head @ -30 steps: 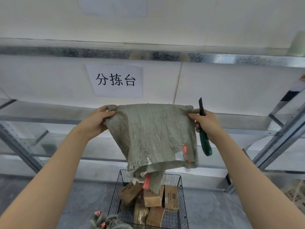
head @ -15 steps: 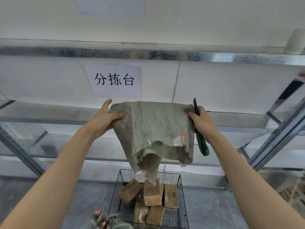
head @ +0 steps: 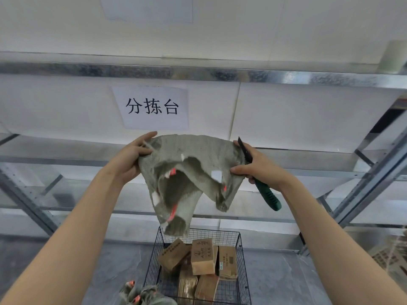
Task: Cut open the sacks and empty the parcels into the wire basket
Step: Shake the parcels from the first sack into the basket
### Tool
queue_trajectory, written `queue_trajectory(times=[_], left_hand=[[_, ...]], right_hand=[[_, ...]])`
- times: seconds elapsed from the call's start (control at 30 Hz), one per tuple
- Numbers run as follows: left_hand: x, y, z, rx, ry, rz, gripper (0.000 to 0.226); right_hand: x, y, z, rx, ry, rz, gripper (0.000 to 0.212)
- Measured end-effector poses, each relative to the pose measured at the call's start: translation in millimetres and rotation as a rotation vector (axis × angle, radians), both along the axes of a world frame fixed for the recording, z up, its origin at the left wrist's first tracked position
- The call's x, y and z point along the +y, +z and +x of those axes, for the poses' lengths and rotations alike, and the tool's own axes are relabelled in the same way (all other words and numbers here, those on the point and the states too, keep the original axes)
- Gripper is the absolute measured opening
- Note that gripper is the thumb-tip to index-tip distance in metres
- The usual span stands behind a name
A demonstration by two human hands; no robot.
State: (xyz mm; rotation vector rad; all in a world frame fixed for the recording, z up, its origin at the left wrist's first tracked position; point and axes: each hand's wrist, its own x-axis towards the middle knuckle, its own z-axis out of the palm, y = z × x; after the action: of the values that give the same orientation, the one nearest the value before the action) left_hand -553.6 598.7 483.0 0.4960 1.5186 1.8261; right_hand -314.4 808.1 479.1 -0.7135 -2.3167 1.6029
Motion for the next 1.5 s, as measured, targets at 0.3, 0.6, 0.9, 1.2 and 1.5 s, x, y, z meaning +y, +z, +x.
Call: queue_trajectory(times=[0.3, 0.6, 0.9, 1.2, 1.5], left_hand=[[-10, 4, -4, 0.168, -0.018, -0.220, 0.038], [-12, 18, 10, 0.541, -0.306, -0.482, 0.040], [-2, 14, 15, 0.881, -0.226, -0.633, 0.020], [2, 20, 17, 0.725, -0.004, -0.618, 0.026], [-10, 23, 7, 0.404, -0.215, -0.555, 0.017]], right_hand=[[8, 5, -4, 0.176, -0.071, -0.077, 0.038], [18, 3, -3, 0.141, -0.065, -0.196, 0.039], [17, 5, -8, 0.152, -0.143, -0.289, 0.035], [9, 7, -7, 0.150, -0.079, -0.157, 0.045], [4, 19, -10, 0.020, -0.112, 0.192, 0.032]])
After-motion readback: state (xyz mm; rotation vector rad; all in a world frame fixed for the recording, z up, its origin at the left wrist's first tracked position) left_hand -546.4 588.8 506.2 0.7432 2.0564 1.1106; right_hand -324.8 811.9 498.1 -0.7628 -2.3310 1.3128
